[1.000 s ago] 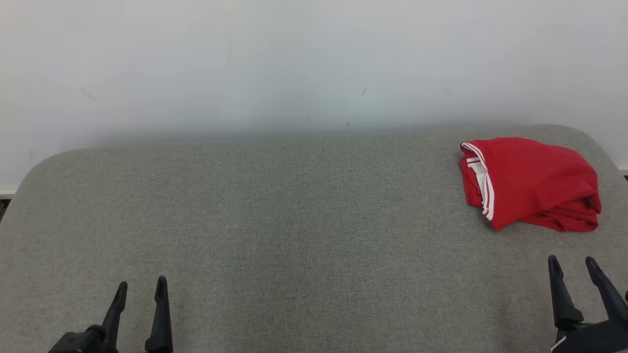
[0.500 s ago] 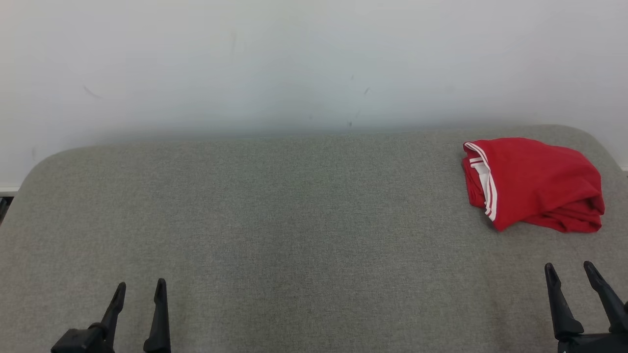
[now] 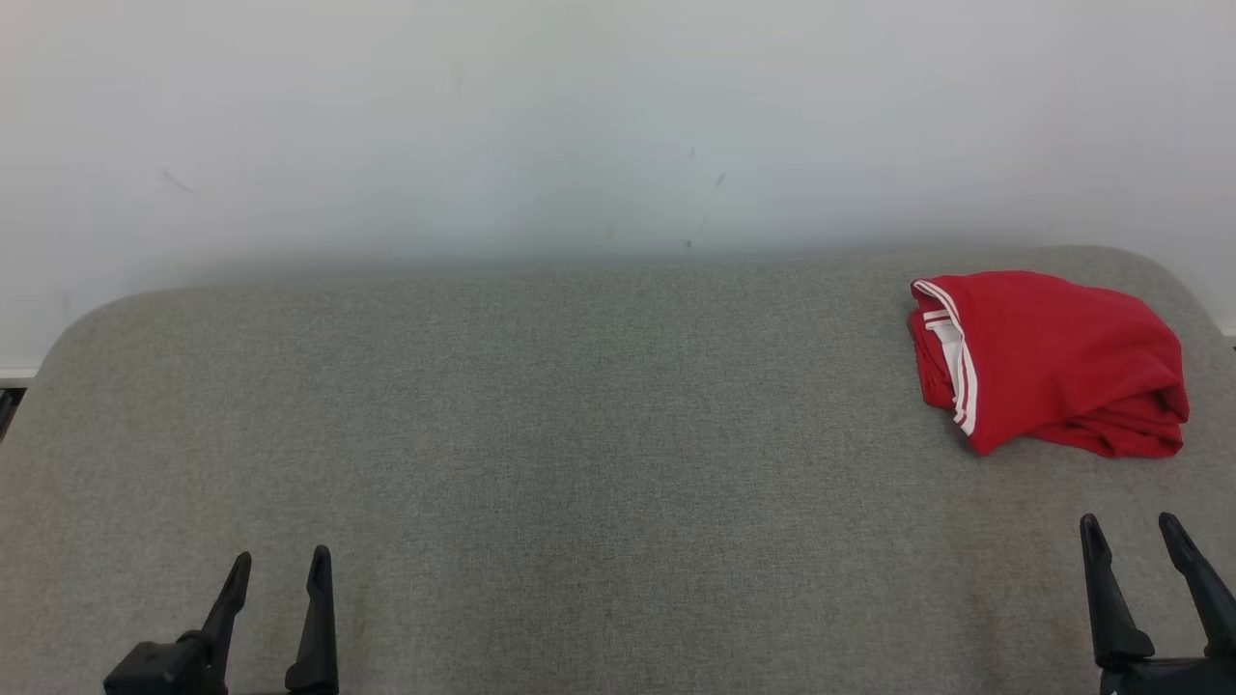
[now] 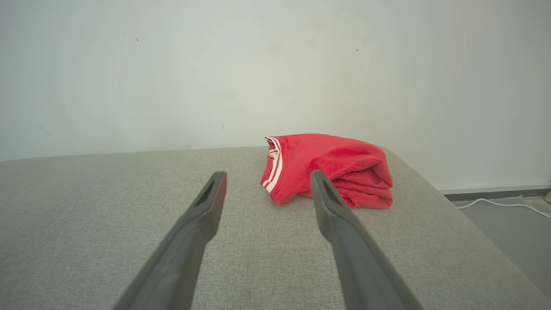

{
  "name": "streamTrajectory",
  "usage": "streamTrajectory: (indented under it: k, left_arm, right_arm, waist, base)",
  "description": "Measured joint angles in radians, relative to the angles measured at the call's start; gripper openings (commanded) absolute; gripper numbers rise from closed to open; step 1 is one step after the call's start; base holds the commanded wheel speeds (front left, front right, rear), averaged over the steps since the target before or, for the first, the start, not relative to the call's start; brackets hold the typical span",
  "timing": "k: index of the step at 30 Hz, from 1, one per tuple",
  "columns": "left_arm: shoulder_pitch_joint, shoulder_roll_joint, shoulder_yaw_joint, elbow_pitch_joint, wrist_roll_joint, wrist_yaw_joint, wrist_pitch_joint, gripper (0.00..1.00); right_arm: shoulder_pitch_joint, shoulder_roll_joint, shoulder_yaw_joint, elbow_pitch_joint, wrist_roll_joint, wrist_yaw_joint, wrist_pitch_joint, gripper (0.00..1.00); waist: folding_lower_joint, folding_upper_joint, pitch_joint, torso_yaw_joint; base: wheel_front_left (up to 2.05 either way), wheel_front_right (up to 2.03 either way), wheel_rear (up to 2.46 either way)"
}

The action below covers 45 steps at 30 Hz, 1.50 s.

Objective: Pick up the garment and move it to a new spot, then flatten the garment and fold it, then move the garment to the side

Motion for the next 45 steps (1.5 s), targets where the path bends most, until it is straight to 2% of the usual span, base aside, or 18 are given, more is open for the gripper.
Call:
streamTrajectory:
  k: [13, 45]
  left_arm:
    - [0.001, -0.009, 0.002, -0.026, -0.003, 0.000, 0.007, 1.00]
    - [0.001, -0.001, -0.005, -0.050, 0.047, 0.000, 0.051, 1.00]
  right_arm:
    - [0.014, 0.044, -0.044, -0.034, -0.030, 0.000, 0.029, 1.00]
    - [0.029, 0.076, -0.084, -0.074, -0.066, 0.000, 0.097, 1.00]
  waist:
    - [0.0000, 0.0000, 0.004, 0.001]
    - [0.0000, 0.0000, 0.013, 0.007]
  base:
    - [0.00, 0.00, 0.00]
    - [0.00, 0.00, 0.00]
